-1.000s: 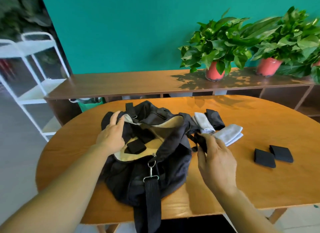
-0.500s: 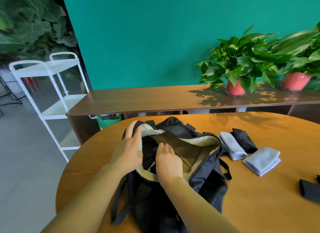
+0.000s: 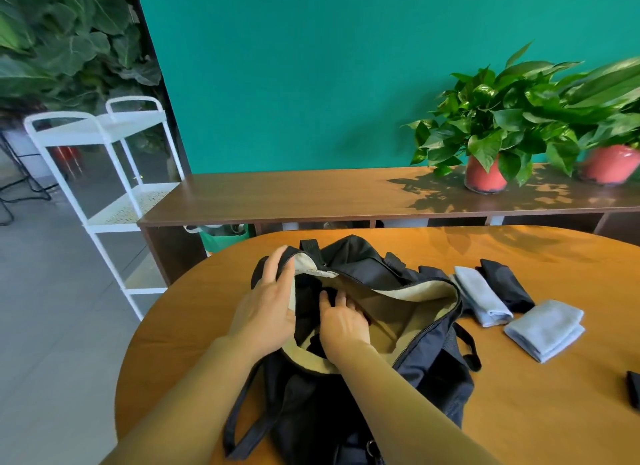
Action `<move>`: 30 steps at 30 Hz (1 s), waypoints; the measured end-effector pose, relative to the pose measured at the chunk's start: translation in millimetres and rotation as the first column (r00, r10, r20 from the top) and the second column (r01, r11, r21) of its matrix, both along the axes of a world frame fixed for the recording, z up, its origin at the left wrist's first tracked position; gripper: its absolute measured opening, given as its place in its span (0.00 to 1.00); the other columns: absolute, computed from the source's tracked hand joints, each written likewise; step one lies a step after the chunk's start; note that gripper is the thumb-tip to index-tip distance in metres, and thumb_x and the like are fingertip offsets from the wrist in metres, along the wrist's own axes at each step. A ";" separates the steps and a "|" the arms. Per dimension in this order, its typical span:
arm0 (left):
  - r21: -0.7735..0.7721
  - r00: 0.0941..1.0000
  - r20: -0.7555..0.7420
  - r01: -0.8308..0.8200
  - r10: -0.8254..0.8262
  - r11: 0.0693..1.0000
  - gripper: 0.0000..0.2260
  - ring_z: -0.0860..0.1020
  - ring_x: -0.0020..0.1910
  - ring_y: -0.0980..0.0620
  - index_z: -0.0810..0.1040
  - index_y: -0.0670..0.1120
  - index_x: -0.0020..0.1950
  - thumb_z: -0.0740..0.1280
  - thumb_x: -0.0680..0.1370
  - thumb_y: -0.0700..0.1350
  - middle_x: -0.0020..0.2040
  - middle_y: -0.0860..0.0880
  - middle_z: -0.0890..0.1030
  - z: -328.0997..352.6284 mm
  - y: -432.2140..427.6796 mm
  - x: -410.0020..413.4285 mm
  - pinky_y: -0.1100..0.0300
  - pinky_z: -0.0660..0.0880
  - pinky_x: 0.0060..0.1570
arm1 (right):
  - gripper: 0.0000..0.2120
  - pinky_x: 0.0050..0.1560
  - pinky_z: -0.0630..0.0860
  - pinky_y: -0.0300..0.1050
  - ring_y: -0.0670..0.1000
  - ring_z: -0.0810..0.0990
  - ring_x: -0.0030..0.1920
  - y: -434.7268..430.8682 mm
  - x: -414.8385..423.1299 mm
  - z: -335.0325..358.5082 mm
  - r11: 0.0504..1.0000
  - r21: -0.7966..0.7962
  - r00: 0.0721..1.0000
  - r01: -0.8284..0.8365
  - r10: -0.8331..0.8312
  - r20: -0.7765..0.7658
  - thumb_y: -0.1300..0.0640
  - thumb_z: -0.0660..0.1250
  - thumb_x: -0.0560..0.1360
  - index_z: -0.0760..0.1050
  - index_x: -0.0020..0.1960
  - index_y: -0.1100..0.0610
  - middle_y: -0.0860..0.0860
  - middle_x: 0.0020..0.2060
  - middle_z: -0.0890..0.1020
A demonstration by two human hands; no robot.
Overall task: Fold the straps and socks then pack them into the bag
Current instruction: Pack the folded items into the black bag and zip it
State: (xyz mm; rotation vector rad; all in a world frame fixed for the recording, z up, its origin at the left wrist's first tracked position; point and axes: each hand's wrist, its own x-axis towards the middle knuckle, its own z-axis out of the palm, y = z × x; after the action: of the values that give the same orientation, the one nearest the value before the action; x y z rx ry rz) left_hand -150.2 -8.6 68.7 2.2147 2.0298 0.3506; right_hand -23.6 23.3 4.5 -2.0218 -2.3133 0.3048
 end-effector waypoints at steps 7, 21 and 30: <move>-0.011 0.999 -0.032 0.007 -0.007 1.000 0.39 0.69 0.29 0.56 0.44 0.51 0.78 0.64 0.75 0.37 0.75 0.59 0.34 -0.8 -2.7 -0.5 0.65 0.62 0.25 | 0.34 0.73 0.54 0.56 0.60 0.51 0.75 4.6 -2.9 1.6 0.991 -0.091 0.995 -0.094 0.095 0.003 0.61 0.55 0.78 0.40 0.78 0.55 0.58 0.77 0.42; 0.026 0.996 -0.069 -0.062 0.063 0.998 0.40 0.73 0.58 0.48 0.44 0.48 0.79 0.66 0.74 0.35 0.76 0.54 0.33 -16.3 -25.1 19.7 0.63 0.65 0.34 | 0.31 0.74 0.55 0.46 0.53 0.54 0.76 -67.0 35.8 47.1 0.946 0.234 0.932 -0.223 0.278 -0.234 0.66 0.59 0.75 0.54 0.76 0.60 0.57 0.76 0.56; -0.011 0.984 -0.154 -0.090 0.087 0.996 0.40 0.67 0.64 0.47 0.47 0.48 0.79 0.67 0.74 0.35 0.75 0.54 0.32 -27.6 -27.6 43.9 0.59 0.74 0.35 | 0.20 0.49 0.77 0.48 0.60 0.77 0.58 -112.5 177.5 43.9 0.857 0.510 0.955 0.076 0.086 -0.285 0.67 0.56 0.68 0.75 0.58 0.63 0.59 0.56 0.79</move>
State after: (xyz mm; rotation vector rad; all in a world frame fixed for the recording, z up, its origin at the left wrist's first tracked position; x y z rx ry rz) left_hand -106.3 -36.2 41.1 2.2088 2.2050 0.1738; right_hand 153.8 -89.2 48.3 -1.5792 -1.9431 -0.0200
